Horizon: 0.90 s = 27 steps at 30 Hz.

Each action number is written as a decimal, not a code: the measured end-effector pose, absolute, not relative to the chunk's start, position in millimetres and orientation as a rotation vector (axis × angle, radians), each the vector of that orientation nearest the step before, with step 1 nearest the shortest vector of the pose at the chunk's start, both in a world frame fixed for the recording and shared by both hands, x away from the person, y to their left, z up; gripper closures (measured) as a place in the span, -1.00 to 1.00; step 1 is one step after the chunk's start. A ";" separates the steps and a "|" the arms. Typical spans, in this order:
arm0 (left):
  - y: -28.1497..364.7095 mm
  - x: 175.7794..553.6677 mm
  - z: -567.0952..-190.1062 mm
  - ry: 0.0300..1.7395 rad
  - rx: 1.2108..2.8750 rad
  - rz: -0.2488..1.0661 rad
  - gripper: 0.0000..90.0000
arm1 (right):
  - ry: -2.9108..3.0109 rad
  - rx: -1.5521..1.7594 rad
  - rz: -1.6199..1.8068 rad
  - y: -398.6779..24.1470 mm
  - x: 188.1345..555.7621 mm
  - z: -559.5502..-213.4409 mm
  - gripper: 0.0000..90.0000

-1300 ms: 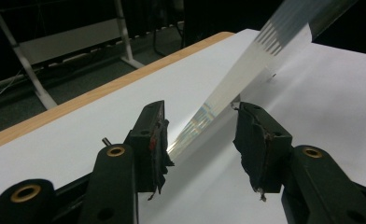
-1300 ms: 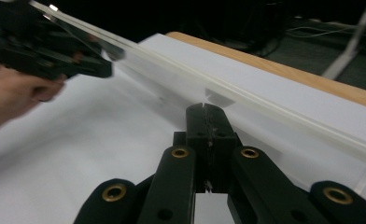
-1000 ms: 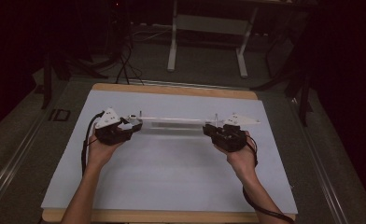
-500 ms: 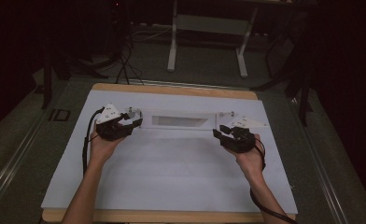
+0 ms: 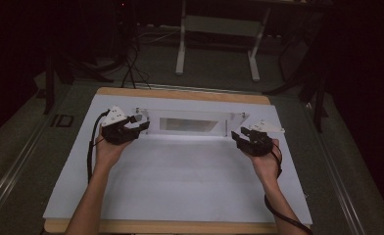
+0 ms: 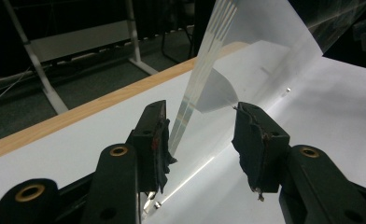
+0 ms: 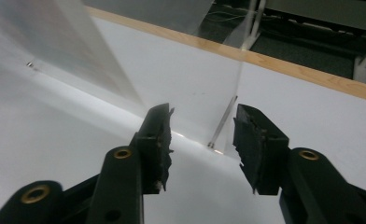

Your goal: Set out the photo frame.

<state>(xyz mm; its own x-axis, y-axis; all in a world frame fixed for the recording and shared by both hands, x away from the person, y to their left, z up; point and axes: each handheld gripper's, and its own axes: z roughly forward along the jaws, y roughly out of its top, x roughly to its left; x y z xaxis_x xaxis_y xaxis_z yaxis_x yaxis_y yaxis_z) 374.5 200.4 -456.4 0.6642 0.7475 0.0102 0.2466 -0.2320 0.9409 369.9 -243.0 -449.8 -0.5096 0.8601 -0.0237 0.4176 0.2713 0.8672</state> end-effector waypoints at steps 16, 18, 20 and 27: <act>200.7 379.4 -455.2 0.808 1.781 0.567 0.22 | 2.077 1.015 1.289 -242.2 396.1 -452.2 0.02; 200.8 380.1 -454.8 0.811 1.781 0.564 0.22 | 2.080 1.005 1.285 -241.4 398.8 -452.2 0.02; 200.7 380.3 -454.7 0.813 1.780 0.564 0.22 | 2.084 1.002 1.292 -241.5 400.7 -452.1 0.02; 200.4 385.2 -455.8 0.821 1.750 0.577 0.22 | 2.080 1.030 1.330 -243.4 408.1 -454.3 0.08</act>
